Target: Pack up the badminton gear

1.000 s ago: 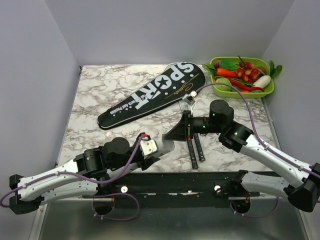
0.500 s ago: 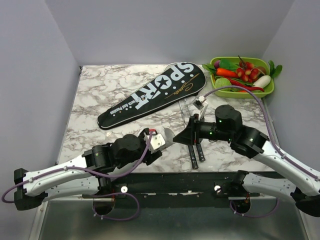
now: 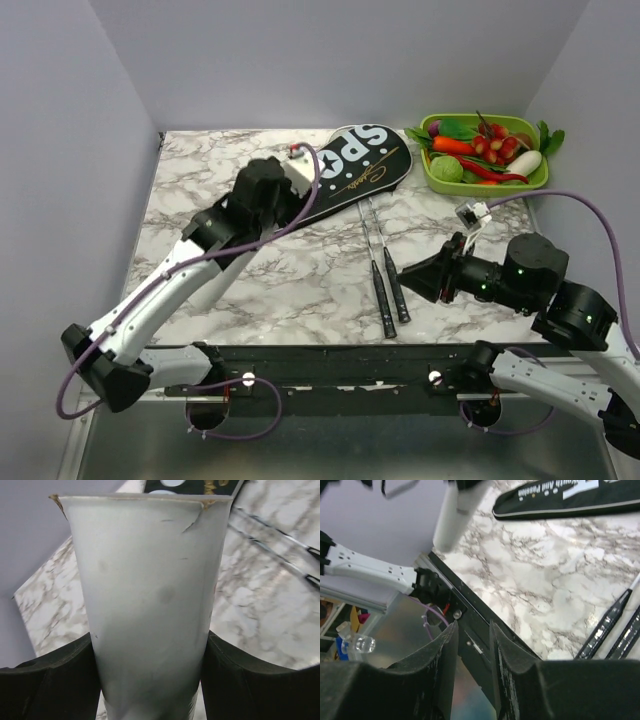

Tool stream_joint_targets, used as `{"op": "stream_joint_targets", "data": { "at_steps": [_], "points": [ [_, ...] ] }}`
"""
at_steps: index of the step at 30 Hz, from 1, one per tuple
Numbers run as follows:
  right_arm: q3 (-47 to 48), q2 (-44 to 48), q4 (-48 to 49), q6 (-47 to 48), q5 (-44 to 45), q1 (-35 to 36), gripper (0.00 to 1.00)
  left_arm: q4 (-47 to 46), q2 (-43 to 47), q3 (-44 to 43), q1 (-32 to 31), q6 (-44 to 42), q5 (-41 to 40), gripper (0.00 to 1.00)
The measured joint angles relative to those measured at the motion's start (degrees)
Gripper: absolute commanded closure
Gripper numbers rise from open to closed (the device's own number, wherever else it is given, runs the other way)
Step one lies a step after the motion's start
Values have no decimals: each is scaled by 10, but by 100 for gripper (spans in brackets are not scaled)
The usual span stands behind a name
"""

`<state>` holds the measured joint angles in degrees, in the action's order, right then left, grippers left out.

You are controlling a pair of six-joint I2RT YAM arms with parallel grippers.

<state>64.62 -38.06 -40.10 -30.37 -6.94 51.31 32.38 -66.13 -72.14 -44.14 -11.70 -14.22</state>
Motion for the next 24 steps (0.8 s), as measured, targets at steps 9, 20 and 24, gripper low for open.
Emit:
{"op": "stream_joint_targets", "data": {
  "at_steps": [9,20,24],
  "points": [
    [-103,2,14,-28,-56,0,61,20,-190,-125,267,-32,31,100],
    [-138,-37,46,-45,-114,0,61,-28,-386,-153,435,0,22,100],
    [-154,-39,52,-52,-115,0,58,-32,-461,-202,456,11,19,87]
  ]
}}
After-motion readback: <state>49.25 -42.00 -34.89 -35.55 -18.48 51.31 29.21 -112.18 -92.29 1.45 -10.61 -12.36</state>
